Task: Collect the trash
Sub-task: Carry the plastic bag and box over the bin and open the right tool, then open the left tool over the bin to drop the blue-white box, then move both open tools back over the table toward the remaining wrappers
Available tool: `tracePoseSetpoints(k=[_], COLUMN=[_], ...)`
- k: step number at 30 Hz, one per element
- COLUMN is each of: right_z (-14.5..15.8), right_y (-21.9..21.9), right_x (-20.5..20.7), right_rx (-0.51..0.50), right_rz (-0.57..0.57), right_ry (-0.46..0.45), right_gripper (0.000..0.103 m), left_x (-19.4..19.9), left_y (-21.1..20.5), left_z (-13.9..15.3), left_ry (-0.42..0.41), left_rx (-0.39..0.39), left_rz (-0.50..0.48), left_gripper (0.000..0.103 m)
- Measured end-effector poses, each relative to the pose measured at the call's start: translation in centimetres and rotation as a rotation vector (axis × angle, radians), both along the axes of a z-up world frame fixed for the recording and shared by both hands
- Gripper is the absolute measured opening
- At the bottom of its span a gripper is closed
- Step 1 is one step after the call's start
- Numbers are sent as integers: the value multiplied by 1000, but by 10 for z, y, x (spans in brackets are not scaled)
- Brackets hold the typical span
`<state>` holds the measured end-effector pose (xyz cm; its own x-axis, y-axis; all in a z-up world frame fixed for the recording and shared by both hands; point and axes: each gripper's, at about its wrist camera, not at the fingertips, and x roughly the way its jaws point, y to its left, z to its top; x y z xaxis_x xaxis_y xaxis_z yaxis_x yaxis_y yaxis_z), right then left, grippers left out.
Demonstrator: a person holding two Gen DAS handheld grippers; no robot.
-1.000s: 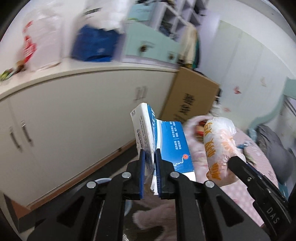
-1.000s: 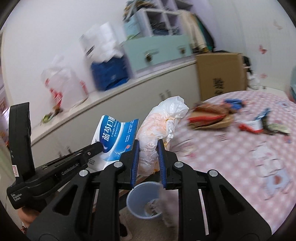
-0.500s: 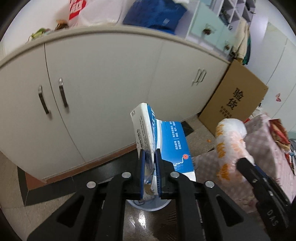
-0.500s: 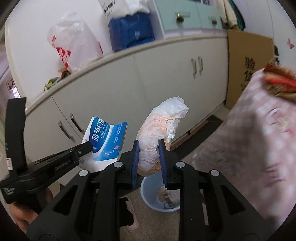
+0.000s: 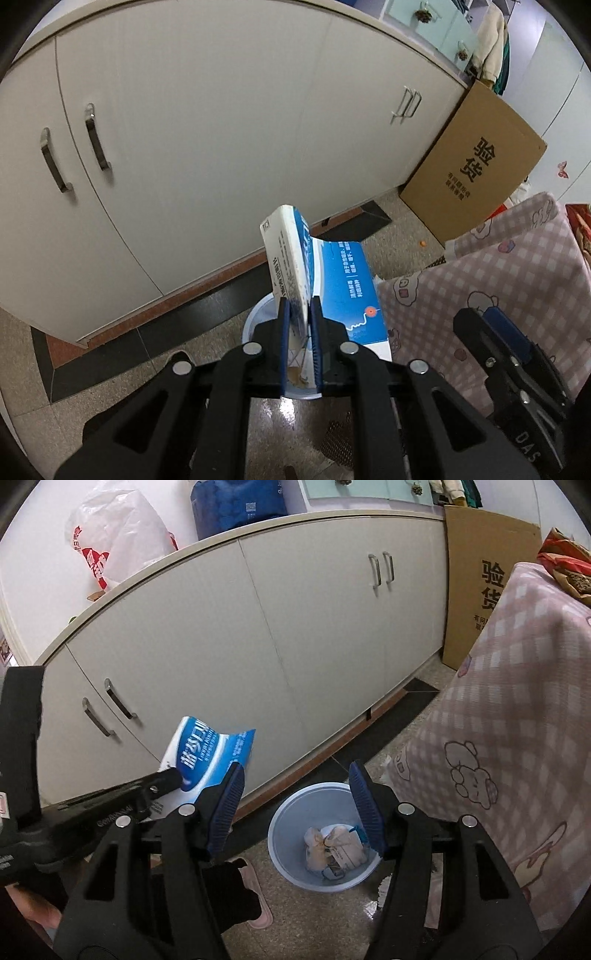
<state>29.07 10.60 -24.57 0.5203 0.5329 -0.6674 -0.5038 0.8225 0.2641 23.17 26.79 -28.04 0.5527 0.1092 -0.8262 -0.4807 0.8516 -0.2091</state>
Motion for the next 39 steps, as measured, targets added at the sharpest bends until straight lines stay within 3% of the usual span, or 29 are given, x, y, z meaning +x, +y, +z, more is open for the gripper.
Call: tracePoseSetpoints(k=[11, 17, 18, 19, 21, 29, 39], right_z=[21, 37, 39, 40, 41, 47, 84], right_y=[-11, -28, -32, -34, -37, -43, -79], right_x=[-15, -21, -21, -22, -19, -20, -33], right_rx=[-34, 24, 31, 34, 33, 40, 91], right_rz=[-46, -106, -119, -127, -137, -143, -178], right_ry=[-136, -236, -252, -259, -256, -235, -258], right_gripper=[62, 63, 64, 65, 65, 65, 67], left_x=[18, 23, 24, 25, 24, 15, 2], left_y=[-15, -22, -23, -25, -27, -32, -69], left_z=[-1, 14, 17, 19, 21, 36, 84], left_ry=[5, -44, -62, -74, -87, -115, -202], left_rx=[1, -7, -7, -9, -7, -1, 49], left_rz=[-48, -64, -61, -61, -59, -49, -117], left_gripper=[11, 12, 16, 41, 79, 78, 78])
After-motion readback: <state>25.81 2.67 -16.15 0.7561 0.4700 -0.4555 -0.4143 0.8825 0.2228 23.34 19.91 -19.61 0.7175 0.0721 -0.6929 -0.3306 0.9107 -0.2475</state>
